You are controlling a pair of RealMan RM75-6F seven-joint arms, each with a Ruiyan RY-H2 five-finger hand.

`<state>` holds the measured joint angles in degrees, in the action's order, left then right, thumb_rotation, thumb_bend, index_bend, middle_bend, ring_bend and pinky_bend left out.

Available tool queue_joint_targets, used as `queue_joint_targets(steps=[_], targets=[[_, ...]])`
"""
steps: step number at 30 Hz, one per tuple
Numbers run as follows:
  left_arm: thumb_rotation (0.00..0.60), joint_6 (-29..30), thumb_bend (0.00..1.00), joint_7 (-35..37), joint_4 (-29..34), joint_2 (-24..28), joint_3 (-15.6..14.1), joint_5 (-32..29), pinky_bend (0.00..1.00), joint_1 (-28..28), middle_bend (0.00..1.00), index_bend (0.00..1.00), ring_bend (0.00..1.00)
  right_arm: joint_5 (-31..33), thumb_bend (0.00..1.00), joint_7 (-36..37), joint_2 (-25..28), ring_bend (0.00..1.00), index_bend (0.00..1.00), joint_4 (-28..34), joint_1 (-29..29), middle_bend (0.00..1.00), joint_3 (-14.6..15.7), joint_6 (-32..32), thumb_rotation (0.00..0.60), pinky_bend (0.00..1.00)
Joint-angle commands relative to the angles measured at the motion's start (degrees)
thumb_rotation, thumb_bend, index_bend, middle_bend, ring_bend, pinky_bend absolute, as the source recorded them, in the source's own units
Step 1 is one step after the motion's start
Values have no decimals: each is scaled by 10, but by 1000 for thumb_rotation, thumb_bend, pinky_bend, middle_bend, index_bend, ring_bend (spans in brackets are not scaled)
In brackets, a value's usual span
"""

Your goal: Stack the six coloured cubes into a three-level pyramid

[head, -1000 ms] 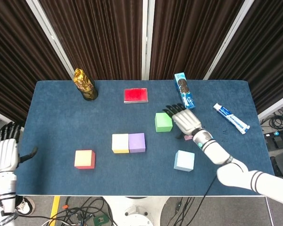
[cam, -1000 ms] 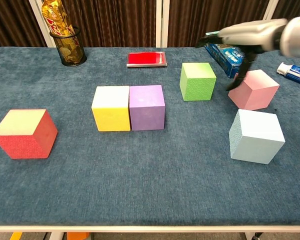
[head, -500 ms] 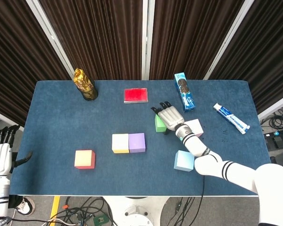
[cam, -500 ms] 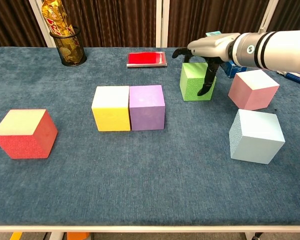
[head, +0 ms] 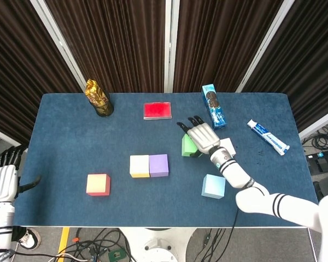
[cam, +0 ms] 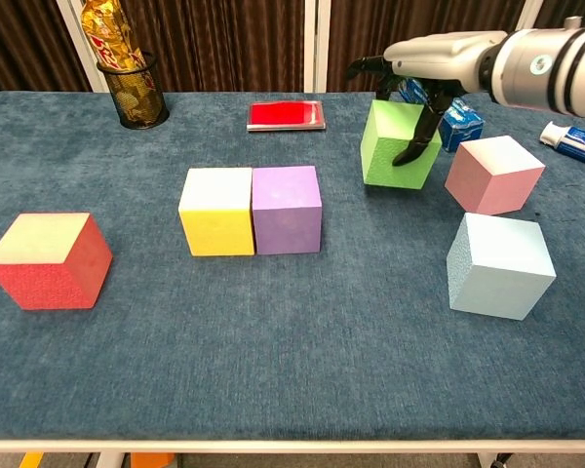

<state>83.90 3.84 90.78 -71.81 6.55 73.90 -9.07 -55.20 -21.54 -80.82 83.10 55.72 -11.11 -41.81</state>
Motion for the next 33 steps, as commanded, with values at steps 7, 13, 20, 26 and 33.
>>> queue_joint_targets(steps=[7, 13, 20, 26, 33], targets=[[600, -3, 220, 0, -1, -1, 3, 6, 42, 4, 85, 110, 0, 37, 86, -15, 14, 65, 0, 67, 9, 567, 16, 7, 600, 0], [600, -5, 220, 10, -8, -1, 6, 6, 42, 7, 85, 110, 0, 59, 94, -29, -10, 67, 0, 68, 24, 568, 23, 2, 600, 0], [600, -9, 220, 17, -14, -1, 6, 10, 42, 10, 85, 110, 0, 74, 94, -48, -26, 67, 0, 73, 39, 568, 30, -9, 600, 0], [600, -11, 220, 21, -17, -2, 7, 12, 42, 12, 85, 110, 0, 83, 95, -65, -29, 67, 0, 79, 49, 568, 37, -17, 600, 0], [600, -16, 220, 24, -23, -6, 8, 12, 42, 14, 85, 110, 0, 90, 100, -90, -36, 67, 0, 69, 65, 568, 44, -24, 600, 0]])
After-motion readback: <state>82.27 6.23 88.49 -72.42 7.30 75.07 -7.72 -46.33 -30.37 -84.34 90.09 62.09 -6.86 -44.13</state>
